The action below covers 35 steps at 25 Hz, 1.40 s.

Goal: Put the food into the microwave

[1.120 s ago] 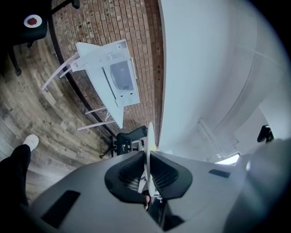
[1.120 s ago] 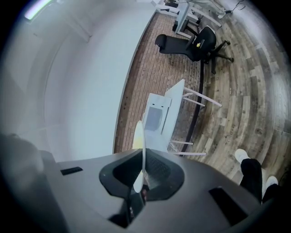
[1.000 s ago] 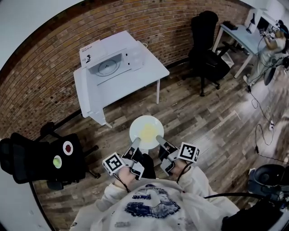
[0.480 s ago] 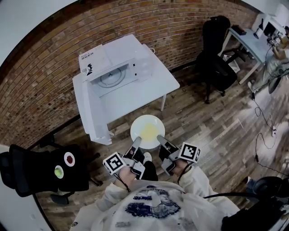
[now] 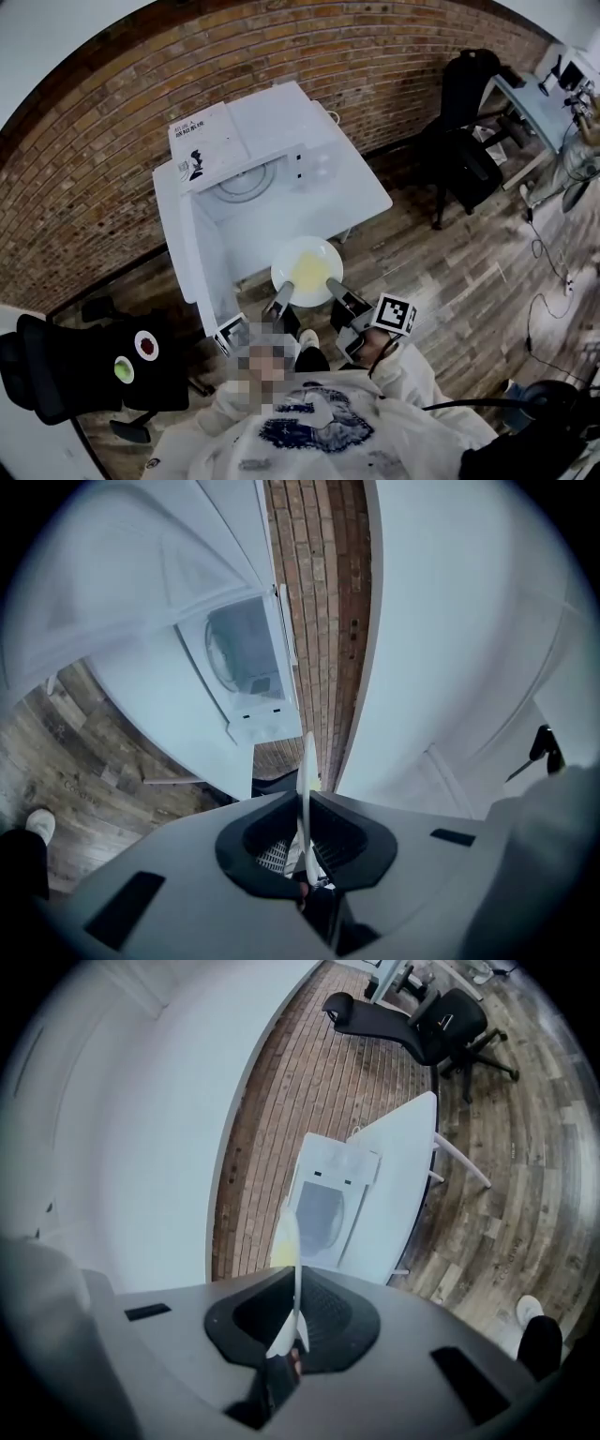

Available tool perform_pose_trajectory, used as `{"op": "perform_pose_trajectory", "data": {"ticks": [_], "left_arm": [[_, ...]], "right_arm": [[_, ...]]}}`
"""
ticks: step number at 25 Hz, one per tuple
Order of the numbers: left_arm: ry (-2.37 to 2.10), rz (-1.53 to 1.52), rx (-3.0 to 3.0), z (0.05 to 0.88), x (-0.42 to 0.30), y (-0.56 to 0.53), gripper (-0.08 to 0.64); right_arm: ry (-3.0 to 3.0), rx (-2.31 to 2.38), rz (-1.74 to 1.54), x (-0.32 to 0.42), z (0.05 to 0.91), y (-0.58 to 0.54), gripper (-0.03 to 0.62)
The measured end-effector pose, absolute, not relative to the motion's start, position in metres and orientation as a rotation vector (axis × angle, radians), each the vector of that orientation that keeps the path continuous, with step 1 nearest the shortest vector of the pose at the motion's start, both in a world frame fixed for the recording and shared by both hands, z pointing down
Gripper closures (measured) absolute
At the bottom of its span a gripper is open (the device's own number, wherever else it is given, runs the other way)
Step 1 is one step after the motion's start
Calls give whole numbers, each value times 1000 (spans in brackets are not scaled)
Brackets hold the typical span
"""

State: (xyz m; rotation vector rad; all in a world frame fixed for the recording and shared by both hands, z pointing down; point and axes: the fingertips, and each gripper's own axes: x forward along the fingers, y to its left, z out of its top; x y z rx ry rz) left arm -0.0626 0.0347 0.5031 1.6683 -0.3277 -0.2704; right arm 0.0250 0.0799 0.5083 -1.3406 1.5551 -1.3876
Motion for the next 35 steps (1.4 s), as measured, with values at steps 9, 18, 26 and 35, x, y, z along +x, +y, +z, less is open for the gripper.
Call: {"op": "perform_pose_trajectory", "data": {"ticks": [9, 18, 26, 35], "left_arm": [[-311, -338, 1616, 494, -62, 7, 525], [-380, -380, 1616, 495, -66, -19, 525], [-441, -441, 1597, 497, -56, -49, 525], [-591, -476, 1593, 512, -30, -98, 525]], "right_arm": [[1553, -1312, -1432, 21, 505, 48, 571], [1611, -1274, -1475, 21, 506, 16, 571], [1681, -1229, -1526, 33, 515, -21, 571], [1753, -1120, -1625, 65, 523, -80, 571]]}}
